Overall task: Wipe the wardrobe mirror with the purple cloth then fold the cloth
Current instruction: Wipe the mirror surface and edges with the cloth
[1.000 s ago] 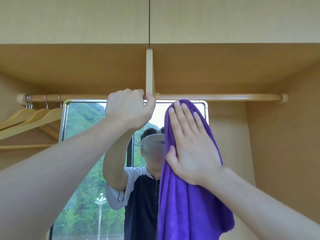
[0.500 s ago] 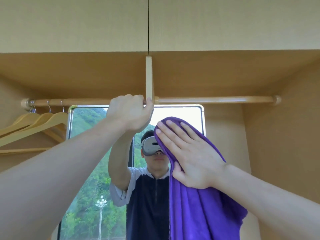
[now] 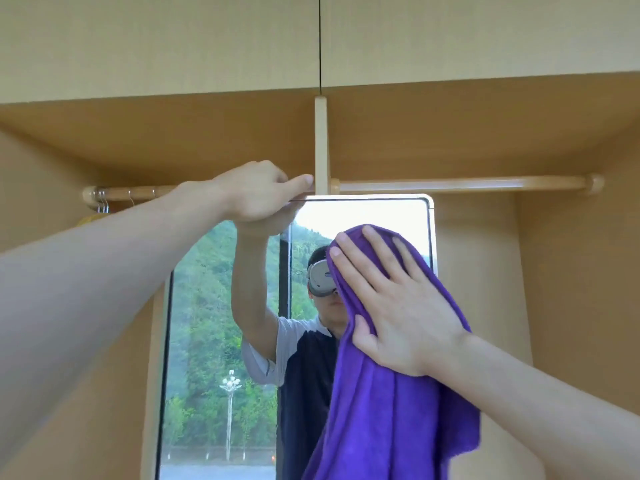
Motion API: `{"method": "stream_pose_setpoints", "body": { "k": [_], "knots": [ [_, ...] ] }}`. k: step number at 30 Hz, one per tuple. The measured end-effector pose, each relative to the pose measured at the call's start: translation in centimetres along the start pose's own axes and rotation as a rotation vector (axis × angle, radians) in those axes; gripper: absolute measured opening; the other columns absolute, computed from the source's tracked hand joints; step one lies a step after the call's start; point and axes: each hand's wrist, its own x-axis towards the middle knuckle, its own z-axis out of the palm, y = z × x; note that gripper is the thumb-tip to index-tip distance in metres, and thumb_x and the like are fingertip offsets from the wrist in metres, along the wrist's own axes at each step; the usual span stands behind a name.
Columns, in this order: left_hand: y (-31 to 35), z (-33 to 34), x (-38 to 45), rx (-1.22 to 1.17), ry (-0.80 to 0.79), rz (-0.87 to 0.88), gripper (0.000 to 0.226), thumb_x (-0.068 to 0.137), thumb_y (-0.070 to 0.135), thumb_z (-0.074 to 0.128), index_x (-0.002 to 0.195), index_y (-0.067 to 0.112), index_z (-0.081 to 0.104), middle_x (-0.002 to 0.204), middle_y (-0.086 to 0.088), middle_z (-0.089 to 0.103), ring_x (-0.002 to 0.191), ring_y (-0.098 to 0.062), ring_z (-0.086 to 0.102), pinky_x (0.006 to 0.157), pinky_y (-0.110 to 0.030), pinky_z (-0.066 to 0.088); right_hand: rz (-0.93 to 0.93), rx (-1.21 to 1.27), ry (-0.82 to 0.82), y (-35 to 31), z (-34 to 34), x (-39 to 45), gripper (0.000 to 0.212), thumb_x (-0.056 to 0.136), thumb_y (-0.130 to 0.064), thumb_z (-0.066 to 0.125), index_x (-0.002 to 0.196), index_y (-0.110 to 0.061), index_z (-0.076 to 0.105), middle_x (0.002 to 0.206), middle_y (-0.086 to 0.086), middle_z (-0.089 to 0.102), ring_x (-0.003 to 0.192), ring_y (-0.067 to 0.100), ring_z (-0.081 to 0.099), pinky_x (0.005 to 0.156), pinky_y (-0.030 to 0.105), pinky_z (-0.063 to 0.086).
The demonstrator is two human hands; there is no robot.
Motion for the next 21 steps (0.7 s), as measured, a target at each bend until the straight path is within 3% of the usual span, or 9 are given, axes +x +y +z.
{"method": "stream_pose_setpoints", "body": {
  "k": [2,6,9,14,21],
  "knots": [
    [-2.2,-0.3,-1.0,0.038,-0.014,-0.065,0.082,0.086,0.084,0.020,0.087,0.023,0.074,0.091,-0.001,0.070,0.088,-0.021,0.065,0.078,-0.038,0.053,0.006,-0.029,-0.011,1.1,-0.4,0.0,0.090,0.087,-0.046,0.041,0.166,-0.015,0.010,0.174,0.004,0.003,0.160,0.032,-0.004,0.128,0.054,0.011],
    [-3.3,1.0,-1.7,0.281,0.114,-0.020,0.084,0.084,0.083,0.001,0.079,0.030,0.066,0.073,0.008,0.059,0.078,-0.025,0.059,0.062,-0.036,0.039,0.047,-0.032,0.013,2.0,-0.9,1.7,0.092,0.086,-0.047,0.041,0.166,-0.014,0.009,0.174,0.006,0.003,0.160,0.032,-0.004,0.128,0.055,0.011],
    [-2.5,1.5,-1.7,0.314,0.157,-0.021,0.079,0.089,0.077,0.000,0.066,0.027,0.058,0.068,0.009,0.052,0.070,-0.023,0.052,0.060,-0.036,0.033,0.069,-0.001,0.050,1.2,-1.1,3.6,0.091,0.087,-0.047,0.040,0.165,-0.013,0.009,0.174,0.004,0.002,0.160,0.031,-0.005,0.128,0.055,0.012],
    [-2.4,1.7,-1.6,0.362,0.171,-0.069,0.101,0.076,0.090,-0.006,0.084,0.025,0.070,0.074,0.002,0.059,0.080,-0.029,0.057,0.063,-0.038,0.036,0.097,0.093,0.089,-1.7,-0.8,5.6,0.090,0.088,-0.047,0.038,0.166,-0.014,0.007,0.174,0.003,-0.001,0.160,0.029,-0.009,0.129,0.054,0.008],
    [-2.3,2.1,-1.9,0.388,0.228,-0.084,0.101,0.072,0.095,-0.003,0.067,0.021,0.066,0.067,0.000,0.058,0.073,-0.030,0.057,0.060,-0.037,0.036,0.076,0.189,0.125,-4.8,-0.1,6.2,0.085,0.088,-0.044,0.041,0.165,-0.021,0.013,0.174,-0.004,0.006,0.160,0.023,-0.008,0.129,0.047,0.003]
  ]
}}
